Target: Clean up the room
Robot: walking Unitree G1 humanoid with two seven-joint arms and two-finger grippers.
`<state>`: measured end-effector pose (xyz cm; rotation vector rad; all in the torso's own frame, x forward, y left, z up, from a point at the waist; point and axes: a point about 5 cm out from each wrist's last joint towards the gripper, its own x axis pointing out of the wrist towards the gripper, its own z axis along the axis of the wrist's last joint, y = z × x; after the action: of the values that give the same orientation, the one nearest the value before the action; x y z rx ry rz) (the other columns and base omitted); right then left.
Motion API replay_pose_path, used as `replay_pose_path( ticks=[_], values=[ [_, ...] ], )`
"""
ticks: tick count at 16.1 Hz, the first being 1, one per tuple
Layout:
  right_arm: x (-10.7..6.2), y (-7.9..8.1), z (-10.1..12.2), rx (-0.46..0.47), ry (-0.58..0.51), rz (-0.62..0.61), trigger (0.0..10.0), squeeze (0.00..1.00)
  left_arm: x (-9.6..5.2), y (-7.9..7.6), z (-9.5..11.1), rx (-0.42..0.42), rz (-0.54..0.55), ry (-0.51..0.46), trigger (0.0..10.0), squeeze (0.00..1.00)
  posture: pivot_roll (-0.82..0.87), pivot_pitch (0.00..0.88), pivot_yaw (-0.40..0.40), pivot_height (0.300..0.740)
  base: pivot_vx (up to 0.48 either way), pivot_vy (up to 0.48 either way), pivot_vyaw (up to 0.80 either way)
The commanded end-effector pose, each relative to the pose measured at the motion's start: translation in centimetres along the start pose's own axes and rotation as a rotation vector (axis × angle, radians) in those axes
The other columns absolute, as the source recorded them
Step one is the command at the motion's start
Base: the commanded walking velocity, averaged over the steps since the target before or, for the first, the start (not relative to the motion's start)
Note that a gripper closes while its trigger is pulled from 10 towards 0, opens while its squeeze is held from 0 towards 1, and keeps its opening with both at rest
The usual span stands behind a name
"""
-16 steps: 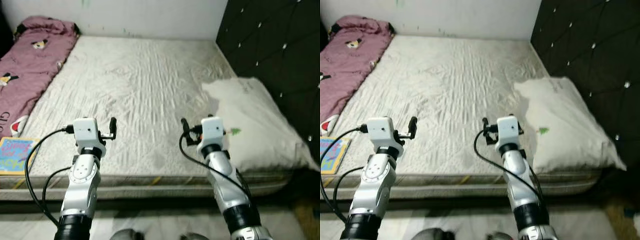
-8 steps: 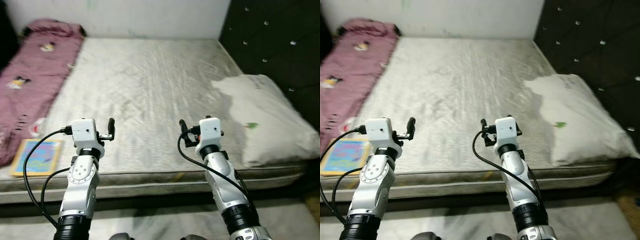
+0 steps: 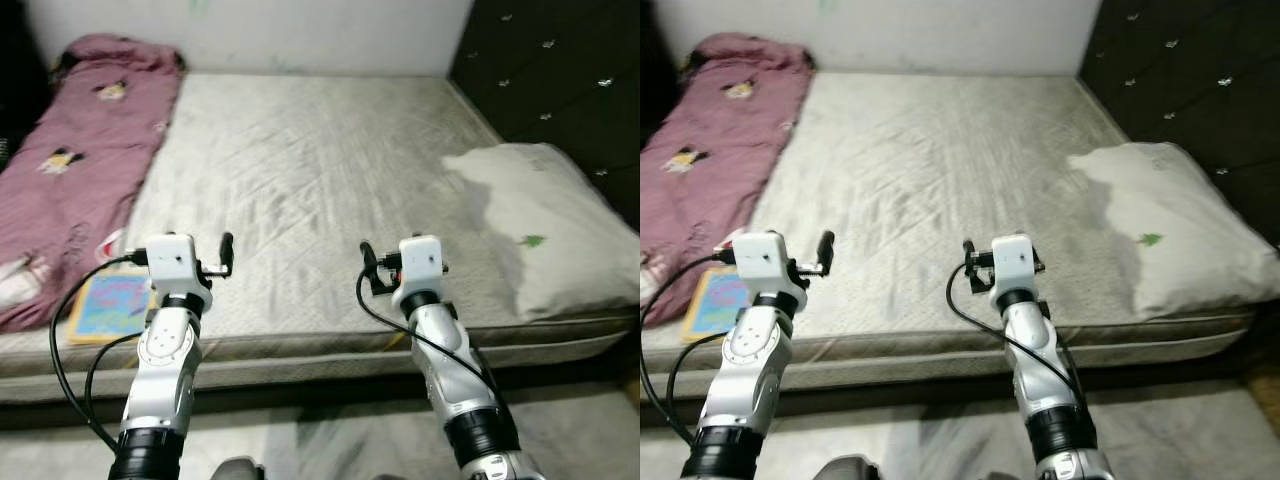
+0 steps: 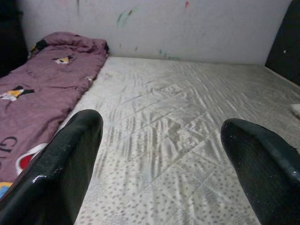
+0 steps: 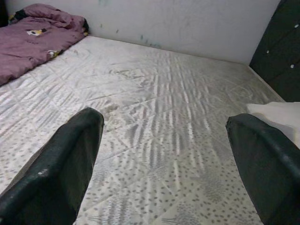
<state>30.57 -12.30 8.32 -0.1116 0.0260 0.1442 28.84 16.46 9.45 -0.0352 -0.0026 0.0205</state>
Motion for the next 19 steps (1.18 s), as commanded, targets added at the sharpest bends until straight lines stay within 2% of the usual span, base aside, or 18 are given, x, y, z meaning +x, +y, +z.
replay_pose_path(
  ticks=[1,19],
  values=[
    [-0.08,-0.91,0.02,-0.011,0.000,-0.024,10.0,0.00,0.02,-0.86,0.22,-0.008,-0.038,-0.013,10.0,0.00,0.04,0.000,-0.005,0.740,0.000,0.000,0.00],
    [-0.09,-0.86,0.03,-0.026,0.000,-0.026,10.0,0.00,-0.07,-1.02,0.17,-0.006,-0.056,-0.014,10.0,0.00,0.04,0.000,-0.006,0.740,0.290,0.000,0.00]
  ],
)
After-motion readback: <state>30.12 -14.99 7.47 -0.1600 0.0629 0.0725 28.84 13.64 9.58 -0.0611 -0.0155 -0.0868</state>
